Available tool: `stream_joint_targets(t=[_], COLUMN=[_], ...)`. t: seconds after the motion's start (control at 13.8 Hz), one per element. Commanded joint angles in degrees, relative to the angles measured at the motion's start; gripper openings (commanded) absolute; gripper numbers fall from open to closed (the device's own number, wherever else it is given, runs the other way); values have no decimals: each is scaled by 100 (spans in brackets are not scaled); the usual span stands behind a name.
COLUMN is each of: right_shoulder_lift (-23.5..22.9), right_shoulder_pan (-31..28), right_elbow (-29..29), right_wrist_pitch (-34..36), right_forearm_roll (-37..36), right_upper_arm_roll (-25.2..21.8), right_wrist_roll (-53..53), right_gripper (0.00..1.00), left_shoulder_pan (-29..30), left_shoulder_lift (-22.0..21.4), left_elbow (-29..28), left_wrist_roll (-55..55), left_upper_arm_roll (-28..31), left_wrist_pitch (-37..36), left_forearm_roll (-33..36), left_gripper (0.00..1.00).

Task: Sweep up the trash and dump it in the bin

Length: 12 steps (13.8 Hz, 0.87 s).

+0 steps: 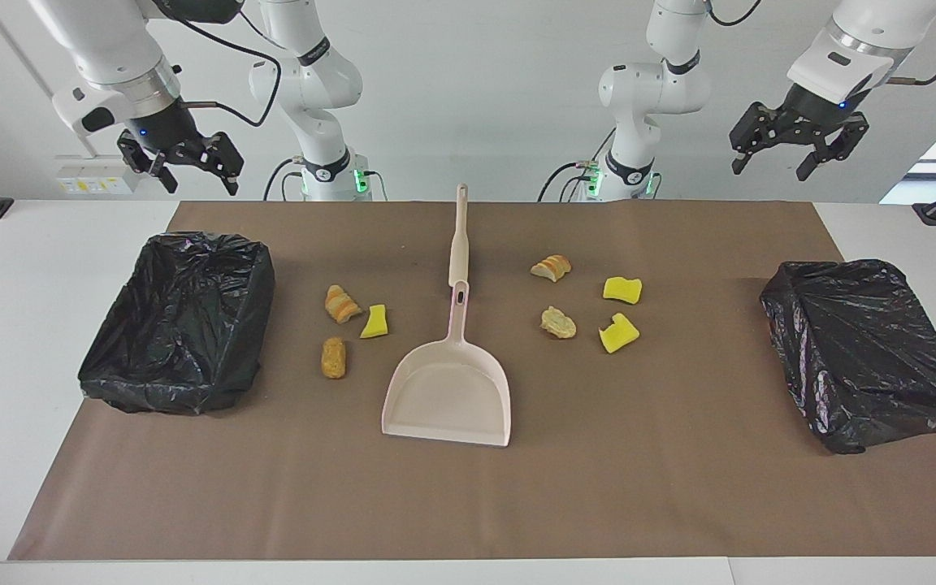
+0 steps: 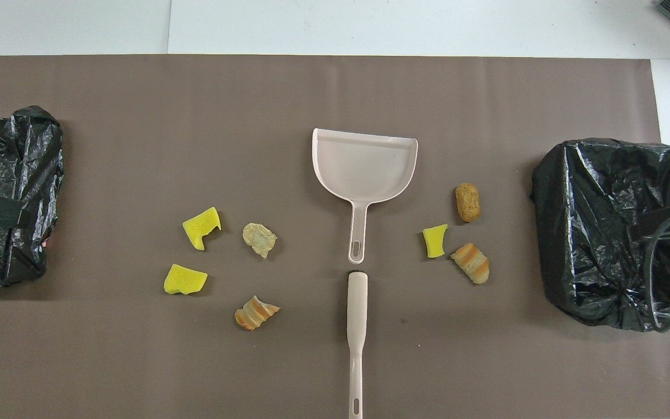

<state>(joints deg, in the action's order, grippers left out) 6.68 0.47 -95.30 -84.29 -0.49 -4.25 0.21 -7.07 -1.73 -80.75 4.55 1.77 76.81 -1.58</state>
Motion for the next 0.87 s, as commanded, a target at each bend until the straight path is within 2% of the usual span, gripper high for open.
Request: stream_joint_targets(t=[0.0, 0.22, 0.36, 0.58, 0.8], right_shoulder_lift=[185, 193, 211, 255, 264], right_shoulder_pan=[-47, -65, -205, -223, -223], right_elbow=[-226, -226, -244, -288, -314], right_wrist_pitch=[-97, 0, 88, 97, 88], right_forearm_roll=[14, 14, 14, 14, 14], right_upper_arm_roll=[12, 3, 3, -6, 3], right_wrist_roll=[-179, -188, -214, -338, -329], right_gripper=[100, 100, 100, 100, 100], left_shoulder_pan=[-13, -206, -513, -1188, -1962], left_shoulder_lift=[-108, -318, -668, -1249, -1348], left_elbow=[-116, -449, -1044, -2178, -2752], left_wrist_roll=[2, -16, -16, -164, -1190], left_upper_arm_roll=[-54, -115, -115, -115, -115], left_wrist_pitch=[45, 88, 158, 763, 1317], left_forearm_roll=[-17, -53, -61, -70, -70], left_gripper=[100, 100, 100, 100, 100])
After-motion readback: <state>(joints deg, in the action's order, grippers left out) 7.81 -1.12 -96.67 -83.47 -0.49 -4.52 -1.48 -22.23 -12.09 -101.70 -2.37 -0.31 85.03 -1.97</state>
